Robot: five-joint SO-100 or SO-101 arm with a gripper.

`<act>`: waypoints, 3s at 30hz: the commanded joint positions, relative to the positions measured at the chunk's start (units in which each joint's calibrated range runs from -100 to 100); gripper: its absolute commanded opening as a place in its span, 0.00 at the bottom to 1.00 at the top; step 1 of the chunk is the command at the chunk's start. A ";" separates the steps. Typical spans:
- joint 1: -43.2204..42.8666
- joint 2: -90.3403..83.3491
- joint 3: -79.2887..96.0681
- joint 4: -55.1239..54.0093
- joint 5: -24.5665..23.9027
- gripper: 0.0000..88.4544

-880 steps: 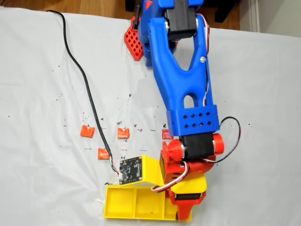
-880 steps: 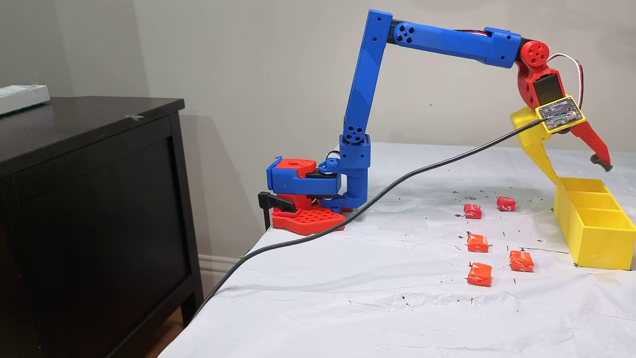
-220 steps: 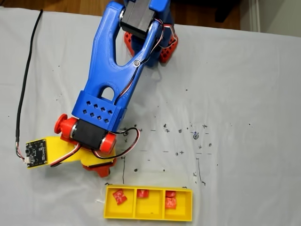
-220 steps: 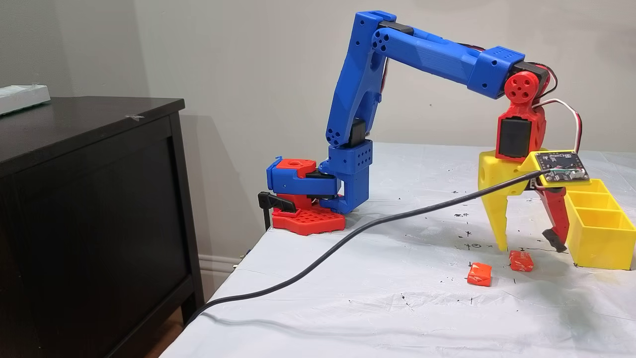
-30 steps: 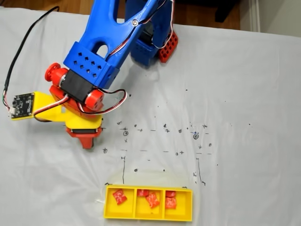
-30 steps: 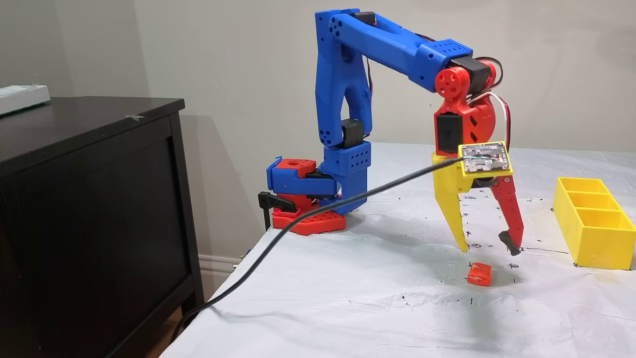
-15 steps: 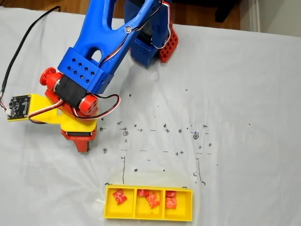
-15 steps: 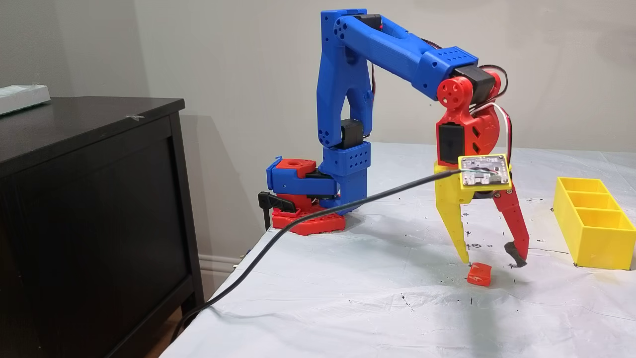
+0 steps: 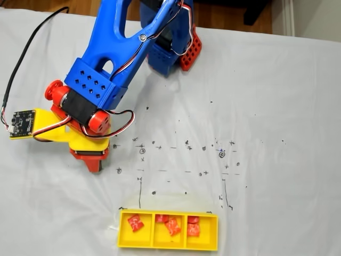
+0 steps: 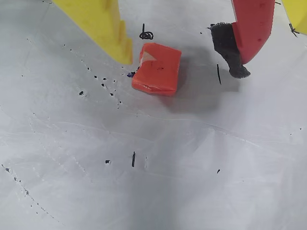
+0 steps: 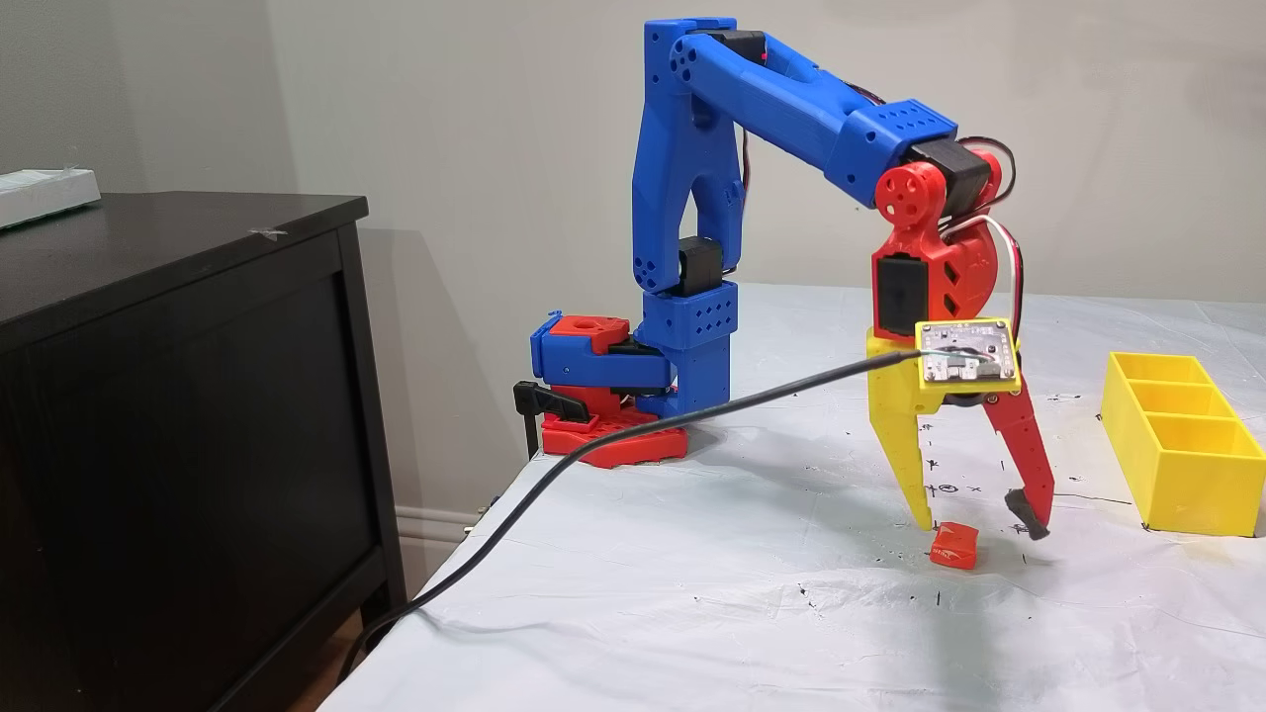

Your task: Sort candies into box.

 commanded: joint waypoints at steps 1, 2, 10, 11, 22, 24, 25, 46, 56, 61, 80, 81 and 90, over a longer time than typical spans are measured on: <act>-0.92 -0.09 -3.17 -1.03 -0.39 0.28; -1.01 0.00 -2.71 -1.43 -0.44 0.28; -2.82 2.29 0.20 -5.77 -1.17 0.26; -2.82 2.71 0.11 -5.77 -1.22 0.26; -2.82 6.11 -1.35 -5.12 -1.03 0.17; -2.82 6.36 -1.71 -5.28 -1.07 0.06; -2.82 6.36 -1.71 -5.69 -1.12 0.04; -9.07 -20.78 5.48 -9.21 -3.91 0.00; -17.58 -17.39 -8.45 -4.71 -9.47 0.00; -21.21 -14.67 -14.27 -3.73 -11.67 0.00; -23.65 2.97 -28.38 -8.80 -15.53 0.00; -23.74 3.48 -28.56 -8.72 -15.48 0.00; -24.56 3.48 -24.01 -9.62 -14.41 0.00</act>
